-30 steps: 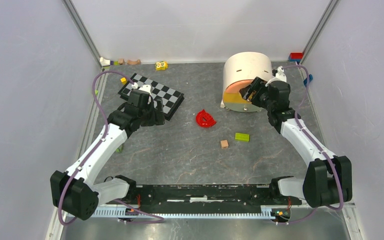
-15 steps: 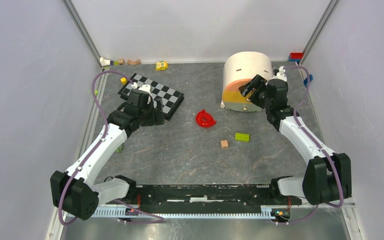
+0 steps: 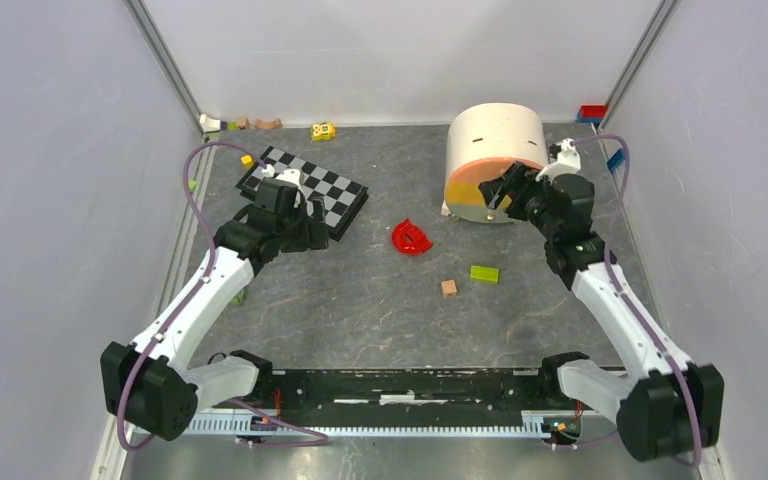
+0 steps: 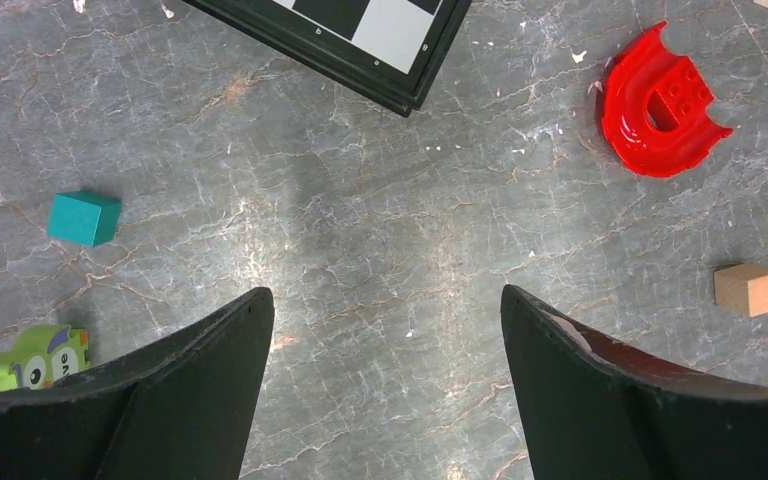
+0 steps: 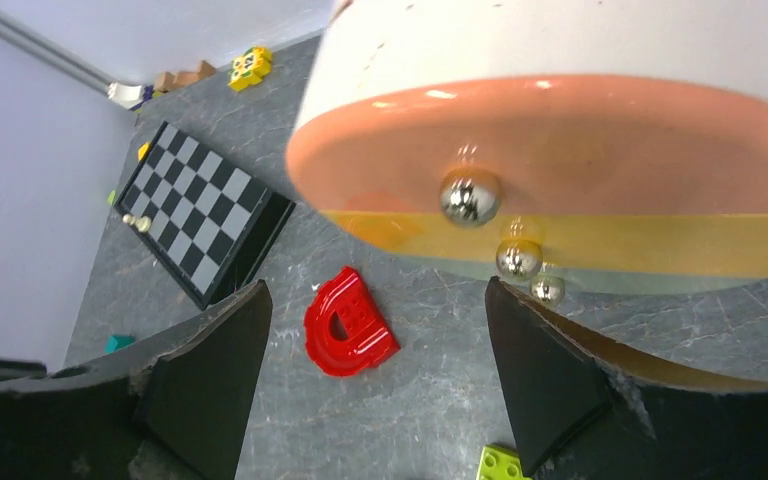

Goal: Organize the makeup
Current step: Reset both arms

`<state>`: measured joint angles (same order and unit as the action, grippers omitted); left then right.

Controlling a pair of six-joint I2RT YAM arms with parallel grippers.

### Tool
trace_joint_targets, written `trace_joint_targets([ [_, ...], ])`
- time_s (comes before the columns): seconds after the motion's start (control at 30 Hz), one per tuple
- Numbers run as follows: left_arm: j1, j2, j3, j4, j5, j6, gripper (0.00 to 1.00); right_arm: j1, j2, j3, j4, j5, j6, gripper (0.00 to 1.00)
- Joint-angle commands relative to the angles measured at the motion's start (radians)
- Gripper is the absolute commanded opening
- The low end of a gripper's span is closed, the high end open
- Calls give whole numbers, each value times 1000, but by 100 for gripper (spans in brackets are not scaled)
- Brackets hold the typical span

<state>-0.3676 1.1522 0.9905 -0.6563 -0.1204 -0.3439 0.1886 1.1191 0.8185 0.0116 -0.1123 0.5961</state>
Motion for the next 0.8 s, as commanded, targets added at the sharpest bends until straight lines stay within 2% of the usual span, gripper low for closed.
trace_joint_targets([
  [0.0,7,-35,-4,36,7,-14,90,4,-146,-59,-43,-40,-128,86],
  [0.2,6,-86,-10,47,-33,-13,92,4,-323,-138,-198,11,-198,88],
  [0.27,6,-104,-4,34,-50,-14,95,5,-378,-164,-228,40,-208,97],
  [0.3,6,-113,1,22,-57,-16,99,4,-399,-173,-243,52,-215,98],
  [0.43,6,-156,11,-24,-64,-44,100,4,-465,-193,-304,101,-233,98],
  [0.77,6,-315,-60,-98,-77,-124,100,4,-557,-309,-380,105,-231,98],
])
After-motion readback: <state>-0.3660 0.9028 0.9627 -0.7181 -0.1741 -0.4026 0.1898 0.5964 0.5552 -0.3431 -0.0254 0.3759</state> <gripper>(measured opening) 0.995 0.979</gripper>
